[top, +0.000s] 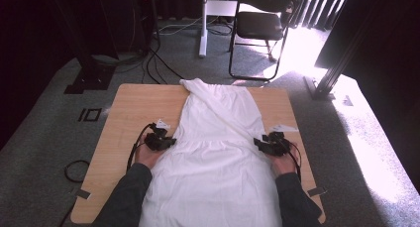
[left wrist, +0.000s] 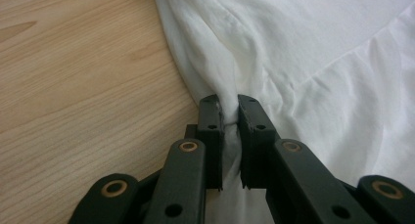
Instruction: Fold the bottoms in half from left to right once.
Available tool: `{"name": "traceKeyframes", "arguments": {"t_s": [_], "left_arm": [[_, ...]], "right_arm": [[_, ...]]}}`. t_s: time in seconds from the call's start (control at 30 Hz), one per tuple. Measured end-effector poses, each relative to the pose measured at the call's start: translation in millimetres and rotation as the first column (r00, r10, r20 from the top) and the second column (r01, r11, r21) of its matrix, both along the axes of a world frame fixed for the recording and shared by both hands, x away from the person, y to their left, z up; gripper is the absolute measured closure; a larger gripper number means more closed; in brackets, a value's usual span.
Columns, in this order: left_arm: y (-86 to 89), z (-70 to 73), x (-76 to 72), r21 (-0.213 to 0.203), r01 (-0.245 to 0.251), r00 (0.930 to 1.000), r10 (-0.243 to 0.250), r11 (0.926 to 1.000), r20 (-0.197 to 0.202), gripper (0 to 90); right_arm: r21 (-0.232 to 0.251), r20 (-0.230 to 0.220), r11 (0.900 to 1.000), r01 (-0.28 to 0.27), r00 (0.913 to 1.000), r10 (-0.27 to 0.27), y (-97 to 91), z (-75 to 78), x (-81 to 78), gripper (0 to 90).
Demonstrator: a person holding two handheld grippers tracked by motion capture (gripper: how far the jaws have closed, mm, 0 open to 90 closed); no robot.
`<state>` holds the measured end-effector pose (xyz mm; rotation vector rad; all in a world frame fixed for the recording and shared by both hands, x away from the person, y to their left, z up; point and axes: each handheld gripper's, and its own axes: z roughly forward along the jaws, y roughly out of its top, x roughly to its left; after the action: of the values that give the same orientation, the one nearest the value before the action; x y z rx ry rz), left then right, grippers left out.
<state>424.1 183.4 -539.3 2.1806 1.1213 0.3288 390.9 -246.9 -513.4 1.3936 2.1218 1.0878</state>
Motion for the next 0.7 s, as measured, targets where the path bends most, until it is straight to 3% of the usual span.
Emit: {"name": "traceKeyframes", "arguments": {"t_s": [0.13, 0.23, 0.27, 0.3, 0.33, 0.37, 0.4, 0.43, 0.47, 0.5, 0.57, 0.6, 0.63, 0.67, 0.7], "left_arm": [[0.9, -0.9, -0.2, -0.014, -0.005, 1.0, 0.005, 0.9999, 0.003, 83.4], [2.8, -2.0, -0.8, -0.036, -0.011, 0.9999, 0.011, 0.9993, -0.001, 84.6], [3.8, -2.3, -0.9, -0.042, -0.012, 0.9999, 0.012, 0.999, -0.001, 85.8], [4.7, -2.3, -1.5, -0.044, -0.016, 0.9999, 0.016, 0.9989, -0.001, 85.8], [5.6, -2.1, -2.4, -0.041, -0.018, 0.9998, 0.018, 0.999, 0.003, 86.6], [6.6, -2.1, -3.6, -0.046, -0.022, 0.9998, 0.022, 0.9987, 0.002, 86.6], [8.3, -2.0, -5.1, -0.047, -0.024, 0.9997, 0.024, 0.9986, 0.005, 87.2], [10.0, -1.9, -6.9, -0.056, -0.033, 0.9994, 0.034, 0.9979, 0.007, 87.2], [12.3, -2.2, -10.7, -0.1, -0.034, 0.9994, 0.034, 0.9944, 0.002, 87.4], [12.3, -2.2, -10.7, -0.1, -0.034, 0.9994, 0.034, 0.9944, 0.002, 87.5], [9.9, -1.5, -15.4, -0.118, -0.019, 0.9998, 0.02, 0.9928, 0.008, 87.4], [7.5, -1.4, -17.4, -0.115, -0.015, 0.9999, 0.016, 0.9932, 0.002, 87.2], [4.5, -1.9, -18.7, -0.111, -0.012, 0.9999, 0.012, 0.9938, -0.002, 87.2], [2.9, -1.5, -19.2, -0.103, -0.006, 1.0, 0.006, 0.9947, 0.006, 82.7], [2.8, 0.0, -19.0, -0.104, -0.012, 0.9998, 0.013, 0.9945, 0.014, 82.7]], "right_arm": [[-0.07, 0.011, 0.9957, -0.061, 0.998, 0.062, 36.1, 3.4, 35.9, 48.0], [-0.127, -0.019, 0.9878, -0.091, 0.9958, 0.089, 58.4, -5.8, 57.3, 46.1], [-0.191, -0.046, 0.9765, -0.1, 0.9946, 0.092, 66.2, -12.4, 68.1, 62.6], [-0.191, -0.046, 0.9765, -0.1, 0.9946, 0.092, 66.2, -12.4, 68.1, 62.6], [-0.227, -0.011, 0.9732, -0.038, 0.9993, 0.036, 60.9, -9.8, 73.1, 88.7], [-0.227, -0.011, 0.9732, -0.038, 0.9993, 0.036, 60.9, -9.8, 73.1, 88.7], [-0.113, 0.032, 0.9931, 0.034, 0.999, -0.03, 41.0, 5.6, 73.3, 89.4], [-0.113, 0.032, 0.9931, 0.034, 0.999, -0.03, 41.0, 5.6, 73.3, 89.4], [-0.067, 0.087, 0.9935, 0.093, 0.9924, -0.087, 19.7, 19.6, 69.8, 89.6], [-0.067, 0.087, 0.9935, 0.093, 0.9924, -0.087, 19.7, 19.6, 69.8, 89.6], [-0.023, 0.069, 0.9941, 0.106, 0.9921, -0.105, 2.5, 20.6, 71.1, 89.4], [-0.033, 0.037, 0.9915, 0.126, 0.9915, -0.125, -3.2, 9.6, 73.8, 87.7], [-0.033, 0.037, 0.9915, 0.126, 0.9915, -0.125, -3.2, 9.6, 73.8, 87.7], [-0.083, 0.011, 0.9848, 0.152, 0.9883, -0.152, -2.4, -6.8, 76.4, 84.6], [-0.083, 0.011, 0.9848, 0.152, 0.9883, -0.152, -2.4, -6.8, 76.4, 84.6]]}}
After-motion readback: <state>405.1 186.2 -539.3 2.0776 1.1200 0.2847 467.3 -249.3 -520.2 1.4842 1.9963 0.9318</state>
